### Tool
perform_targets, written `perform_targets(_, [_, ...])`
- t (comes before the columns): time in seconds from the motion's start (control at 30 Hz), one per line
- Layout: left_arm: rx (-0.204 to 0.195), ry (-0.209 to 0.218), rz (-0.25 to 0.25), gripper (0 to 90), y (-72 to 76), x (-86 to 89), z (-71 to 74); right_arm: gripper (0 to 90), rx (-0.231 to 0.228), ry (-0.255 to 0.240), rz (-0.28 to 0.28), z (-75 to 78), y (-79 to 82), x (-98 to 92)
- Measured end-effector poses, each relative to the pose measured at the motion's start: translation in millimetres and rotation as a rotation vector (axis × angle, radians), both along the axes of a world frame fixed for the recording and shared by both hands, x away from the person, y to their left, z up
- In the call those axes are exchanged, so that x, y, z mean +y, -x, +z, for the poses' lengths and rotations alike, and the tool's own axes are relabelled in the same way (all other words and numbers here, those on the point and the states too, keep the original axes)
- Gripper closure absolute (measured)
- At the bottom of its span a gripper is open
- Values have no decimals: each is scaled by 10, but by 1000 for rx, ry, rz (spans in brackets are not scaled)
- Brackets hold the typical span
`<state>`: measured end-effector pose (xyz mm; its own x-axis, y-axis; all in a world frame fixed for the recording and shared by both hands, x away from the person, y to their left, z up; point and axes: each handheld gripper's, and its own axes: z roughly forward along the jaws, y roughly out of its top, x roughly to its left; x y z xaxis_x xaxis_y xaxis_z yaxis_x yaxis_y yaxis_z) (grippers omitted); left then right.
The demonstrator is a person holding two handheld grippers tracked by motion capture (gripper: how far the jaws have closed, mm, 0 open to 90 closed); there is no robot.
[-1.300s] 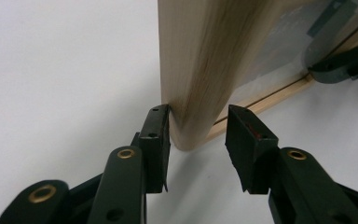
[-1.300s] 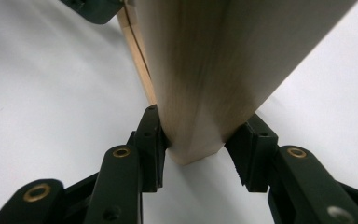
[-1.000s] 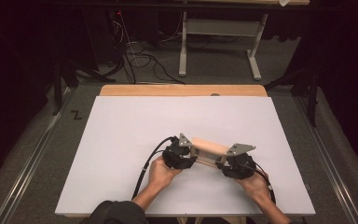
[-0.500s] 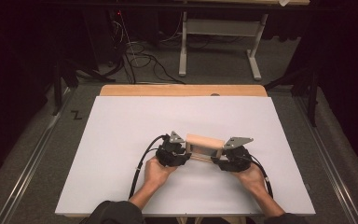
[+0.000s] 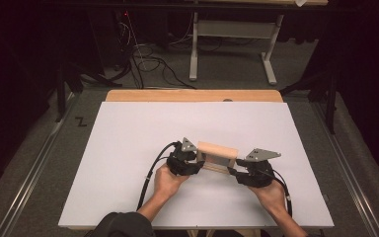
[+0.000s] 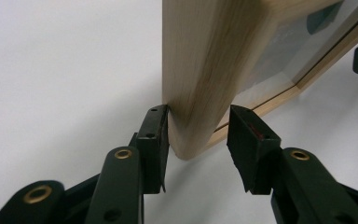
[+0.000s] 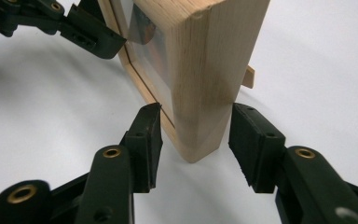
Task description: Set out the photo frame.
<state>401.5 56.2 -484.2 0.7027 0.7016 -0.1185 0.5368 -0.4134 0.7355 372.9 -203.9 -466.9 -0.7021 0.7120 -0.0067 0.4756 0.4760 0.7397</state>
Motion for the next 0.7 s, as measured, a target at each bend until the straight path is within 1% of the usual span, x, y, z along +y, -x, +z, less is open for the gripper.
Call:
perform_targets(0.1, [5,0,-1,598,2,5,6,574,-9,-9,-11,-8,-15,11])
perform_targets(0.17, [7,2,-3,609,5,1,7,585,-19,-6,-14,-8,-25,23])
perform_targets(0.23, [9,7,1,615,6,-2,6,586,-14,-14,-23,-7,-36,27])
perform_targets(0.37, [14,9,-11,640,12,-5,10,578,-1,-37,-35,-9,-65,-5])
perform_targets(0.63, [12,18,-8,645,-7,-28,7,581,-7,-45,-58,-8,-144,-55])
perform_targets(0.7, [12,18,-4,645,-11,-34,13,587,-2,-47,-71,-7,-156,-62])
